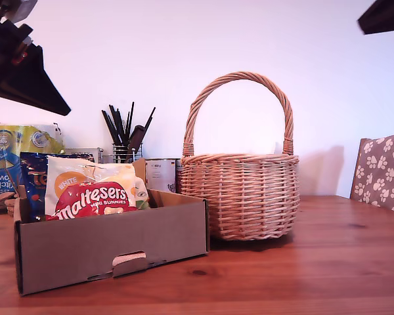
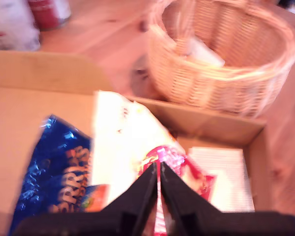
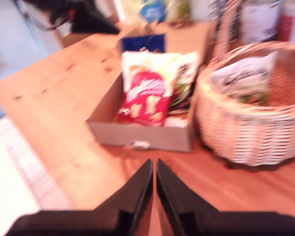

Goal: Move the bags of Easter eggs from the cardboard box on the left into the woven basket on the right side.

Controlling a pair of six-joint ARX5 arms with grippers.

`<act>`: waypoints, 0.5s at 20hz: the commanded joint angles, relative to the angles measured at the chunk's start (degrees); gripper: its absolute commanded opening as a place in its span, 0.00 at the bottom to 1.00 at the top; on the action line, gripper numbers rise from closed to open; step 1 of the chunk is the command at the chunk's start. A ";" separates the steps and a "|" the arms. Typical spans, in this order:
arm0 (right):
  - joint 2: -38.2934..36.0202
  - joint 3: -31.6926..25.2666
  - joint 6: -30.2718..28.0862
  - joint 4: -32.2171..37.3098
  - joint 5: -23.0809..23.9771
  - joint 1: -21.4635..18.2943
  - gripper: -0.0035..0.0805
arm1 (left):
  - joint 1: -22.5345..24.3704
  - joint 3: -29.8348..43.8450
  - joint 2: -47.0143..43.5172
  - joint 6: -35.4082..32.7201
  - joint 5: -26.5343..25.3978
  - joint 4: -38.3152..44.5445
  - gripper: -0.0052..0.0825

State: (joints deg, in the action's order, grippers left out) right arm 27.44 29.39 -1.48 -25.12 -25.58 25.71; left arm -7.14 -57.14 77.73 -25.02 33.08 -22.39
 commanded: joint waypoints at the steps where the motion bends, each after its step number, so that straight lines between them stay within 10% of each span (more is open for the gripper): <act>1: 0.20 -1.09 -0.07 1.38 -0.28 0.61 0.03 | -0.13 0.57 2.73 -1.88 -0.15 2.05 0.62; 3: 0.98 -1.09 -0.09 1.70 -0.44 1.14 0.03 | -1.40 0.57 5.31 -5.49 -1.22 4.87 0.82; 10: 2.40 -1.09 -0.07 1.70 -0.46 2.05 0.03 | -2.54 0.46 15.39 -9.07 -7.52 10.21 0.81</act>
State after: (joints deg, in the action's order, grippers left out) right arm 30.15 29.39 -1.50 -23.97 -26.00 27.46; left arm -9.74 -57.14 92.12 -33.50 25.74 -12.38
